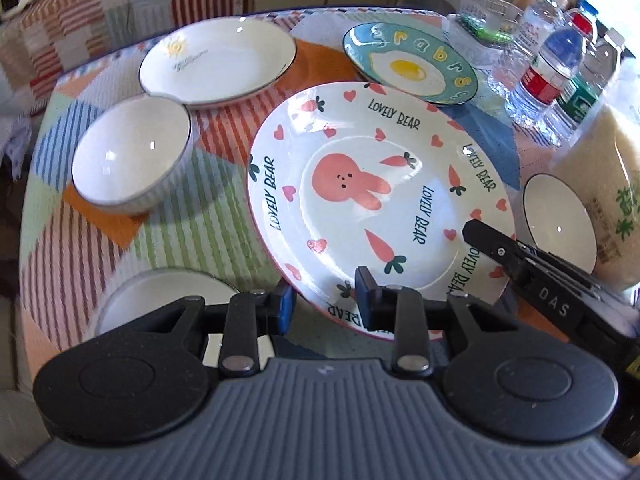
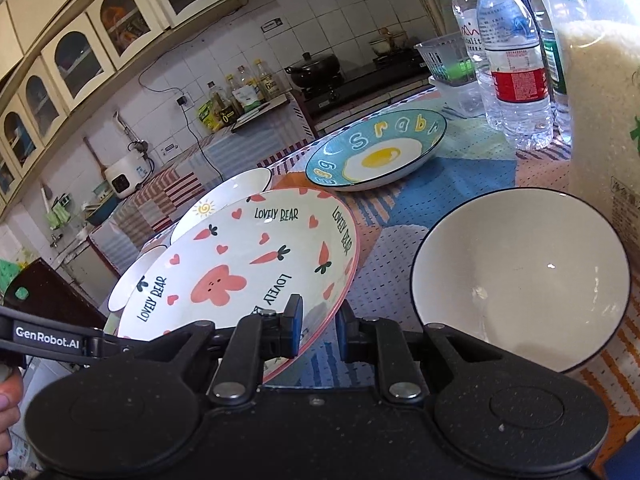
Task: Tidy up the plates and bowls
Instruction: 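Close the left gripper on the bunny plate rim while the right gripper grips it too, then lower the bunny plate onto the cloth and open both grippers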
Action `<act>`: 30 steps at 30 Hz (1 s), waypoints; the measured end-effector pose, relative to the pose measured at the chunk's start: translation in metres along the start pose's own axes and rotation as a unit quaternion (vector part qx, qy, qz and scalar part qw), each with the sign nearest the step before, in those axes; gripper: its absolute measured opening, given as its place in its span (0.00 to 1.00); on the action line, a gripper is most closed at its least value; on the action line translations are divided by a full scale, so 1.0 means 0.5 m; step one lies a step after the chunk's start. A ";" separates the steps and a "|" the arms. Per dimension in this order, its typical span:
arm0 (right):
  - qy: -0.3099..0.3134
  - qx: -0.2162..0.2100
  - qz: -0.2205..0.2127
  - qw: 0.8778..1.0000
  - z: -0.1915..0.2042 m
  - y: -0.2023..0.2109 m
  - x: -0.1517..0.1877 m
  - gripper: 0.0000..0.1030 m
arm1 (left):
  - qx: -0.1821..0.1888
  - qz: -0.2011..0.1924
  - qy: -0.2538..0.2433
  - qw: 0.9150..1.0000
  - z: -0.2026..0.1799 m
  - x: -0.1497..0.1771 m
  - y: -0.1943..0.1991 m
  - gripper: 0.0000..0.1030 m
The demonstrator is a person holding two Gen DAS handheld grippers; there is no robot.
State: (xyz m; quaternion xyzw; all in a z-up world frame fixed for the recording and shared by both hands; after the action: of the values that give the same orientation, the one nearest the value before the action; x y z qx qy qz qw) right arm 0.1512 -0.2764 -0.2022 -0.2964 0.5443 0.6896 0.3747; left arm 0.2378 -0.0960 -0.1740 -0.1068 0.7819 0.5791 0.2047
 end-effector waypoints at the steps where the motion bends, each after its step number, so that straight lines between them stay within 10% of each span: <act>1: -0.004 0.001 0.001 1.000 0.001 -0.005 -0.001 0.21 | -0.003 -0.002 -0.009 1.000 -0.004 -0.005 0.002 0.29; 30: -0.026 0.142 0.106 0.984 0.041 -0.121 -0.007 0.32 | -0.019 0.142 0.038 0.989 0.044 -0.090 -0.153 0.35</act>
State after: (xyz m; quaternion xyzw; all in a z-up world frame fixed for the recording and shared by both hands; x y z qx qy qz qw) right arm 0.2038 -0.2497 -0.2267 -0.1627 0.6551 0.6482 0.3524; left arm 0.3133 -0.1019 -0.2255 -0.0202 0.7852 0.6125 0.0887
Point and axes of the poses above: each gripper's, at about its wrist camera, not at the fingertips, and y roughly against the way its jaws point, z to its left, x to its underside, the point moved 7 cm from there along -y, roughly the way its jaws point, and after that the axes turned 15 degrees about y, right-handed, at the moved point
